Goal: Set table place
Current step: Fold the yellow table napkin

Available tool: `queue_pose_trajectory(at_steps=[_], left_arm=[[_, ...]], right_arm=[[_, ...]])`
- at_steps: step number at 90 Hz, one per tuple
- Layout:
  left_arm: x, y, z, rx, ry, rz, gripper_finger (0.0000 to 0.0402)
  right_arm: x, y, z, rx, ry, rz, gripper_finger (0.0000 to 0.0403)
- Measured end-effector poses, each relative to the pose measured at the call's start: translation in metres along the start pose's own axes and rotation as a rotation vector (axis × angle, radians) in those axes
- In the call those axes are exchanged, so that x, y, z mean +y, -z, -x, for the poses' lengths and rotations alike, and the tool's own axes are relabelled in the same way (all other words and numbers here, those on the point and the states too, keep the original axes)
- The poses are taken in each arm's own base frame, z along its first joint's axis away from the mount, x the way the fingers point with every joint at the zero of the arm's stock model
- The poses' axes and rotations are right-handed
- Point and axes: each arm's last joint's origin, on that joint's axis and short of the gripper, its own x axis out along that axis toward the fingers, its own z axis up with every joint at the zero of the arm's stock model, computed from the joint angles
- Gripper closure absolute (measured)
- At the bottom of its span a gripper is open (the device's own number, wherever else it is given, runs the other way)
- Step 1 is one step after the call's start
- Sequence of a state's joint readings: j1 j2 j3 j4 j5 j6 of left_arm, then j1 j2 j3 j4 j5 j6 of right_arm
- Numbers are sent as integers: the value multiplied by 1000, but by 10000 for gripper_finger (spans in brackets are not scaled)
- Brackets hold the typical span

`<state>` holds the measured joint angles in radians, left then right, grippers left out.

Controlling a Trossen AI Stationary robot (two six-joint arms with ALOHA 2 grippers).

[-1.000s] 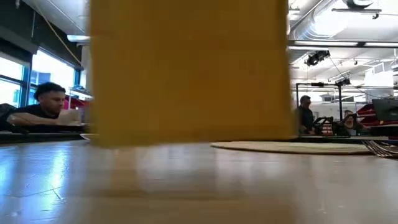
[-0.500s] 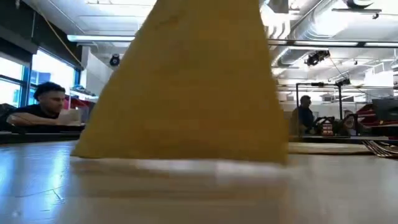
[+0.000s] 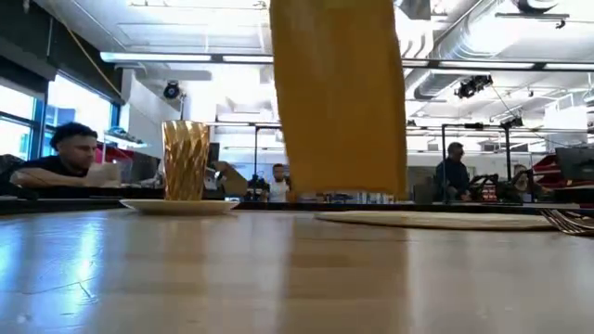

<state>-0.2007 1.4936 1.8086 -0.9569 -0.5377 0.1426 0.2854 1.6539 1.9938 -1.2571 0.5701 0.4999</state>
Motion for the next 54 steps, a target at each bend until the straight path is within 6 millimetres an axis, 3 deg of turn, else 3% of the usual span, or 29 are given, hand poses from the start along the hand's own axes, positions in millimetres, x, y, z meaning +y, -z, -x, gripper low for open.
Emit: queue_pose_trajectory(at_steps=[19,32,40,54], left_arm=[[-68,47,-40,259,225,13,401],[-111,89,-61,358,329,60,401],[-132,105,-61,393,417,120,401],[-161,114,-47,419,619,151,401]], right_arm=[[42,64,-46,178,-42,42,403],[65,107,-85,312,-246,-36,403],[79,129,-97,368,-401,-119,403],[103,154,-101,364,-599,-263,403]])
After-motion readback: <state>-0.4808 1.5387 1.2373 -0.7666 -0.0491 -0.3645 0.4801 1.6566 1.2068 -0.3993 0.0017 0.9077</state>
